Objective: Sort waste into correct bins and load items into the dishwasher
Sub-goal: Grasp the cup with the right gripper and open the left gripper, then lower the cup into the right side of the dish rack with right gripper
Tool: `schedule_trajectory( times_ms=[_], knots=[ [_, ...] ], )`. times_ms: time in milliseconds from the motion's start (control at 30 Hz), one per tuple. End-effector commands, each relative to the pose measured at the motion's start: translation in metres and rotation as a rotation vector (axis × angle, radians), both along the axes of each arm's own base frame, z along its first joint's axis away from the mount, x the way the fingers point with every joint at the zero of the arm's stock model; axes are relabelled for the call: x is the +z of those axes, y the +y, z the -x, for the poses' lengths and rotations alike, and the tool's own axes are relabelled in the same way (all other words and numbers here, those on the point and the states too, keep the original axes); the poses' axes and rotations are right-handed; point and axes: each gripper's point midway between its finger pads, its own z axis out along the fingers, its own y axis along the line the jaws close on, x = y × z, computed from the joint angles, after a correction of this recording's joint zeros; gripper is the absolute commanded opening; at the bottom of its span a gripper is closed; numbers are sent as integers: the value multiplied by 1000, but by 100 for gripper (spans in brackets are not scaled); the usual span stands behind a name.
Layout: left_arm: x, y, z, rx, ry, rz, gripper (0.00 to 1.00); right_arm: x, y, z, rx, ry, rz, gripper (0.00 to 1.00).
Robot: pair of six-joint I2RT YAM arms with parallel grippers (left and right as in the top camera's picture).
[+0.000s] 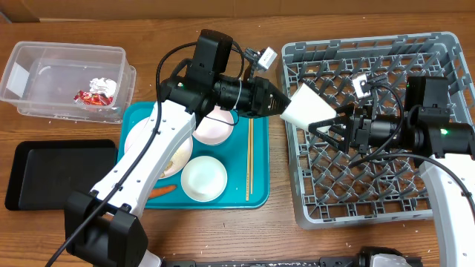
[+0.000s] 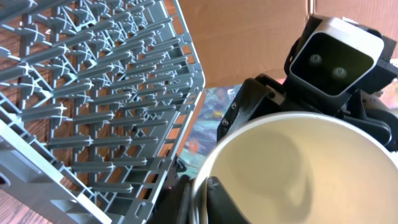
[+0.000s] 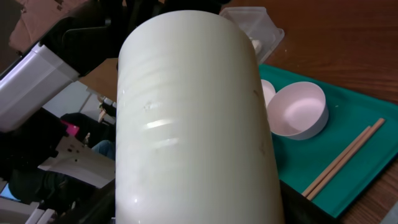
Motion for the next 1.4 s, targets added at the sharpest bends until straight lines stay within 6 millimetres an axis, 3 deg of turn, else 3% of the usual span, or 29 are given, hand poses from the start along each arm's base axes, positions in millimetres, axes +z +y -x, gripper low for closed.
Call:
schedule_trajectory(
  times_ms=[0, 33, 167, 333, 467, 600, 800, 967, 1100, 1367],
  knots=[
    [7, -1, -1, 1, -43, 2, 25, 5, 1, -2, -3, -23, 16, 60],
    [7, -1, -1, 0, -48, 2, 34, 3, 0, -3, -12, -21, 31, 61],
    [-1, 2, -4, 19, -59, -35, 49, -8, -6, -9, -51, -14, 97, 60],
    [-44, 27, -17, 138, -65, -267, 54, -29, -20, -21, -155, 45, 223, 52],
    [-72, 74, -30, 277, -63, -497, 55, -57, -48, -34, -331, 153, 405, 52],
    [-78, 134, -37, 431, -82, -705, 56, -57, -76, -37, -454, 206, 526, 51],
    [-55, 232, -28, 676, -129, -966, 56, -50, -162, -32, -865, 387, 738, 51],
    [-35, 288, -10, 830, -135, -1086, 58, -62, -225, -6, -1116, 564, 842, 51],
    [-29, 305, -1, 879, -125, -1119, 58, -70, -266, 24, -1310, 735, 875, 51],
    [-30, 305, -1, 875, -120, -1120, 58, -90, -293, 57, -1379, 937, 852, 51]
  ],
)
